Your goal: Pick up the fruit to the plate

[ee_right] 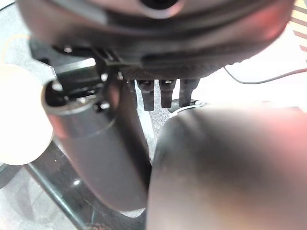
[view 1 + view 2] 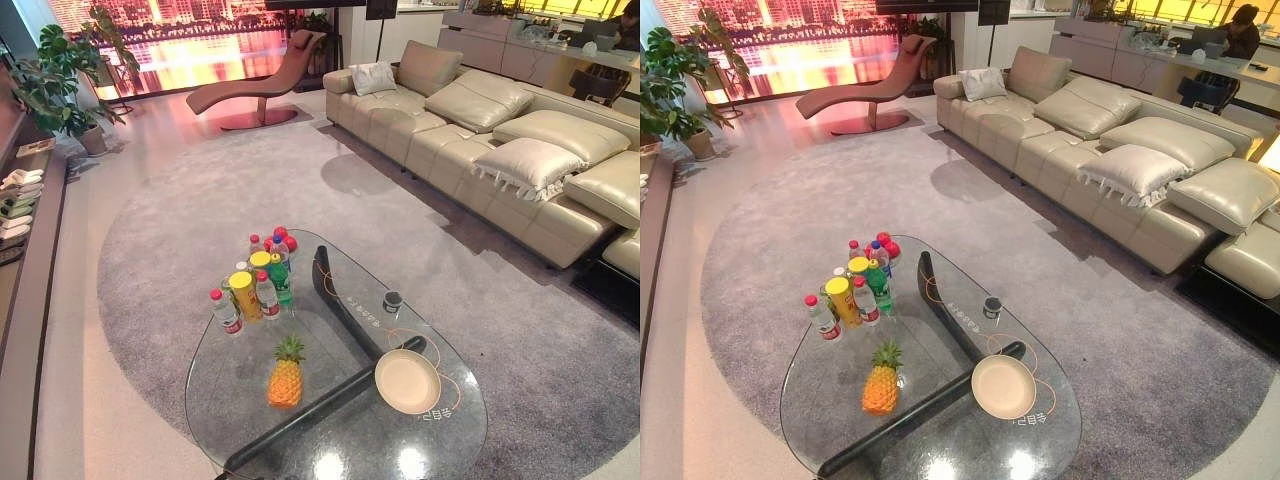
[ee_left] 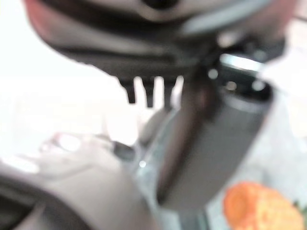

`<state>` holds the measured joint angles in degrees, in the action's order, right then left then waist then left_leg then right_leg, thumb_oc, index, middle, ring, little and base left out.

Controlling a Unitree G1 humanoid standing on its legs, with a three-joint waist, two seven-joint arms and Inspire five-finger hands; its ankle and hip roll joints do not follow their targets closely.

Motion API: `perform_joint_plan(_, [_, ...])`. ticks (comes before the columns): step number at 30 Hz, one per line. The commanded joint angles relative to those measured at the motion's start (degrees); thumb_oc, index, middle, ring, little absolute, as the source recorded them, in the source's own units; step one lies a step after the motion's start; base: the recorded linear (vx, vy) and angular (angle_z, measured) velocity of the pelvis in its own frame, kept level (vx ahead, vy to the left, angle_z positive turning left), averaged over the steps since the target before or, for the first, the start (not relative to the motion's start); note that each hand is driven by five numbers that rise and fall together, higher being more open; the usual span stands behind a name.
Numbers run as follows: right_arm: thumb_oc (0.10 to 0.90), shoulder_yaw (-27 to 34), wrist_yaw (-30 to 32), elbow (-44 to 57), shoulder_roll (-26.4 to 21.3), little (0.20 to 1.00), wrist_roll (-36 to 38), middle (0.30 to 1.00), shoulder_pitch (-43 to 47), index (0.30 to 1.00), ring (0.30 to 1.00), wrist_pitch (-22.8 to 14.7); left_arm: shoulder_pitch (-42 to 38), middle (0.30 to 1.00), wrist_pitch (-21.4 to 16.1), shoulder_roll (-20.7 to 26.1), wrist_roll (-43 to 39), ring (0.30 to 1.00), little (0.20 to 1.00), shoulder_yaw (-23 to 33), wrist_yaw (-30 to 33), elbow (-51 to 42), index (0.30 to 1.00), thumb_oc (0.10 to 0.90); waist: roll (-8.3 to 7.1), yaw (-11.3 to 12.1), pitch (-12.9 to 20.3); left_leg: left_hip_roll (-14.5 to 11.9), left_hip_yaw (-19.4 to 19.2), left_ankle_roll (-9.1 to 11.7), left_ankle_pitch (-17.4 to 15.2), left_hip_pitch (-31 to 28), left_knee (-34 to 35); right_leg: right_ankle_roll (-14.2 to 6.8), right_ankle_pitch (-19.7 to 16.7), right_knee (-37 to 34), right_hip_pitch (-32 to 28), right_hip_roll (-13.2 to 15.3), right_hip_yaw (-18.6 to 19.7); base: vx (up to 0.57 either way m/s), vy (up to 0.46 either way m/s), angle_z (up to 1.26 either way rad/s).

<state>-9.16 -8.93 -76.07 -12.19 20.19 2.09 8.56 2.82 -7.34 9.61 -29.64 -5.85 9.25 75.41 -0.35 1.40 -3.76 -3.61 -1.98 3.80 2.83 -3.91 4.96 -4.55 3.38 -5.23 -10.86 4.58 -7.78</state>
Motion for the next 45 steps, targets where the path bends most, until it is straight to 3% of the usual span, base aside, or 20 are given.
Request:
perform_joint_plan(1, [0.8,-2.5,-0.5,-4.1,0.7,0.9,-1.8,0.9,1.2,0.9,0.9,1.1,-5.1,0.9,-3.7,0.5,1.3,0.9,0.9,1.4,3.7,0.9,0.9,0.8,-1.04,1.4,-2.7,1.8,0.8,-0.8,-1.9,-2.5,0.0,-0.5,-6.2,0.6,3.5,1.3,-2.0,0.0,0.0,0.0])
perform_joint_plan(6, [0.8,-3.3,-0.2,-3.1,-0.1,0.9,-1.0,0.9,2.0,0.9,0.9,1.2,-6.1,0.9,-5.7,1.0,2.5,0.9,0.9,0.6,5.8,-0.2,0.9,0.8,-0.63,1.3,-4.3,1.7,0.5,-0.7,-1.5,-1.2,-0.2,-0.7,-6.6,1.0,5.0,1.7,-2.3,-0.05,0.013,-0.01])
perform_joint_plan(12, [0.8,-4.0,-0.2,-1.0,-1.2,0.9,0.2,0.9,2.5,0.9,0.9,0.9,-7.2,0.9,-12.7,1.9,7.0,0.9,0.9,-2.0,13.8,-3.7,0.9,0.8,-0.48,1.4,-7.2,1.5,0.4,-0.8,-0.9,0.8,-0.8,-0.6,-6.8,1.8,7.2,2.0,-2.5,-0.02,0.005,-0.02])
perform_joint_plan(16, [0.8,-4.5,0.5,-0.3,-1.5,0.9,0.5,0.9,3.0,0.9,0.9,0.1,-7.7,0.9,-14.5,2.2,7.2,0.9,0.9,-2.5,15.4,-5.7,0.9,0.8,-0.54,1.5,-8.6,1.6,0.6,-0.7,-0.7,1.8,-1.2,-0.4,-6.7,2.4,8.1,1.9,-2.5,-0.05,-0.007,0.01])
perform_joint_plan(22, [0.8,-6.4,1.6,3.2,-2.6,0.9,1.9,0.9,5.1,0.9,0.9,-1.1,-11.1,0.9,-17.8,3.4,7.5,0.9,0.9,-4.1,19.4,-14.3,0.9,0.8,-0.28,1.1,-14.4,1.9,1.1,-0.9,-0.3,6.8,-4.5,0.8,-5.5,6.9,13.4,1.1,-2.0,-0.13,-0.008,0.02])
perform_joint_plan(30, [0.8,-6.7,2.5,5.5,-3.9,0.9,2.6,0.9,5.3,0.9,0.9,-2.4,-11.5,0.9,-21.5,4.1,8.3,0.9,0.9,-4.5,23.2,-22.8,0.9,0.8,0.27,0.7,-18.0,2.9,1.7,-0.7,-0.8,11.0,-9.1,1.8,-4.7,9.9,16.5,1.1,-2.0,-0.03,0.003,0.03])
perform_joint_plan(36, [0.8,-7.8,4.0,8.7,-5.1,0.9,3.8,0.9,6.0,0.9,0.9,-4.0,-10.6,0.9,-20.7,6.6,5.8,0.9,0.9,-6.6,22.4,-35.5,0.9,0.8,0.58,1.1,-21.1,3.9,2.4,-0.7,-1.2,15.4,-13.6,2.7,-3.5,13.8,20.1,0.9,-2.2,-0.03,-0.005,0.06])
perform_joint_plan(45, [0.8,-9.1,6.7,14.2,-6.8,0.9,5.3,0.9,6.9,0.9,0.9,-4.1,-12.5,0.9,-15.4,11.2,4.3,0.9,0.9,-6.8,24.1,-55.5,0.9,0.8,0.88,1.3,-25.2,4.6,2.1,-1.0,-2.2,20.6,-19.7,3.5,-2.7,17.6,23.9,1.0,-2.6,-0.02,0.0,0.02])
